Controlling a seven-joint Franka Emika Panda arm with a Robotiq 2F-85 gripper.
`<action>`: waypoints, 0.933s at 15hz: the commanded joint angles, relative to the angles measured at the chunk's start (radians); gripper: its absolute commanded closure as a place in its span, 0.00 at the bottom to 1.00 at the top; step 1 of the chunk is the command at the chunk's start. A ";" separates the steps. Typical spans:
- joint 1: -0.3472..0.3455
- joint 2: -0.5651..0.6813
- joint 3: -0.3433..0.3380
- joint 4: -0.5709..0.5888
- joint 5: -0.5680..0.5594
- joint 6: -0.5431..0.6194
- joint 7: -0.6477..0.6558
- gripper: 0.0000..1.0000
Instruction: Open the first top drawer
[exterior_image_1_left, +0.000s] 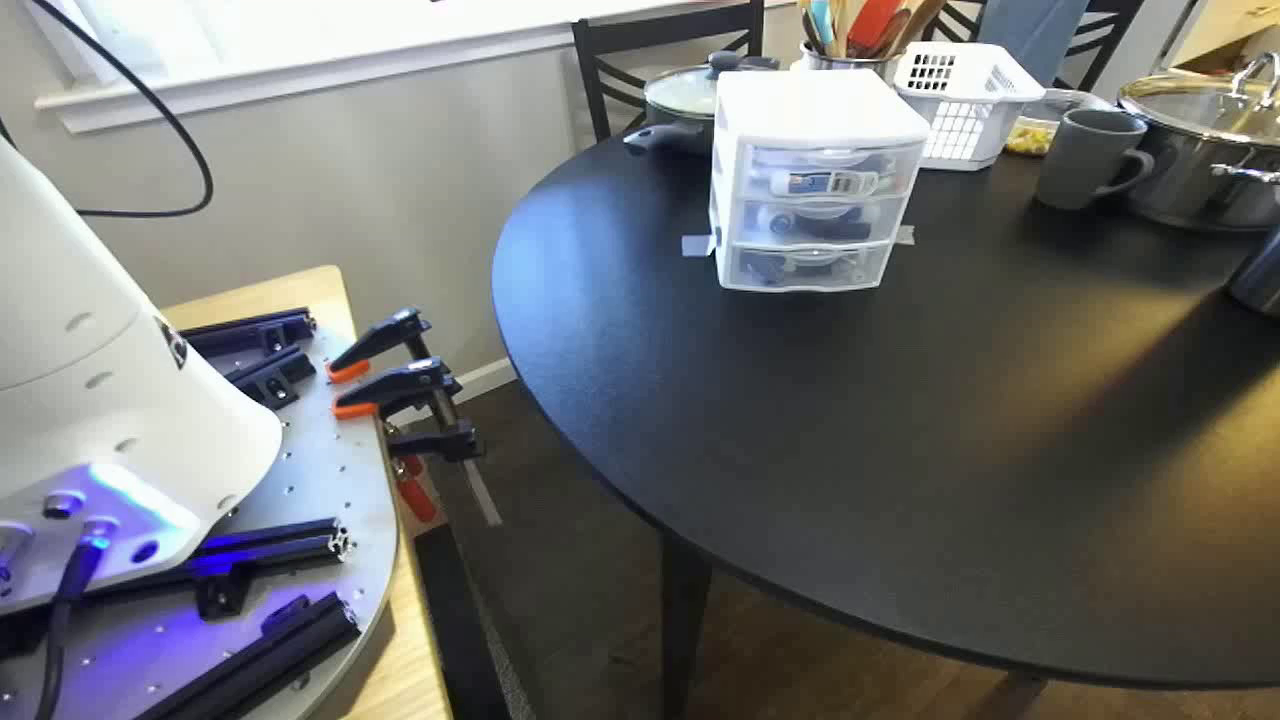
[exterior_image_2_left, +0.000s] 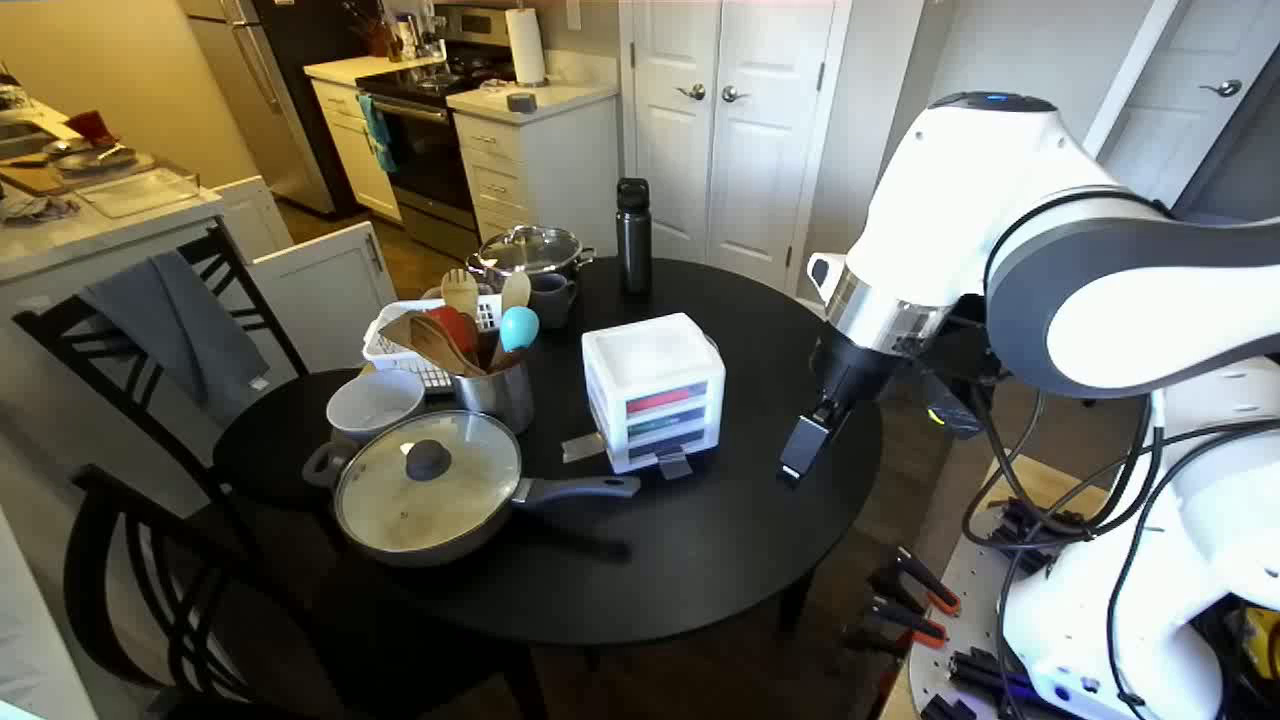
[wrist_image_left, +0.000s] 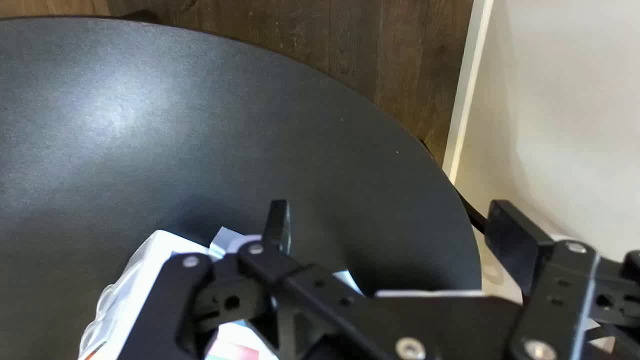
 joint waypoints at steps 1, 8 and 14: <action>0.001 0.001 -0.002 -0.001 -0.002 -0.004 0.001 0.00; 0.048 0.025 -0.097 0.017 0.092 0.010 -0.092 0.00; 0.013 0.031 -0.429 0.120 0.223 -0.090 -0.420 0.00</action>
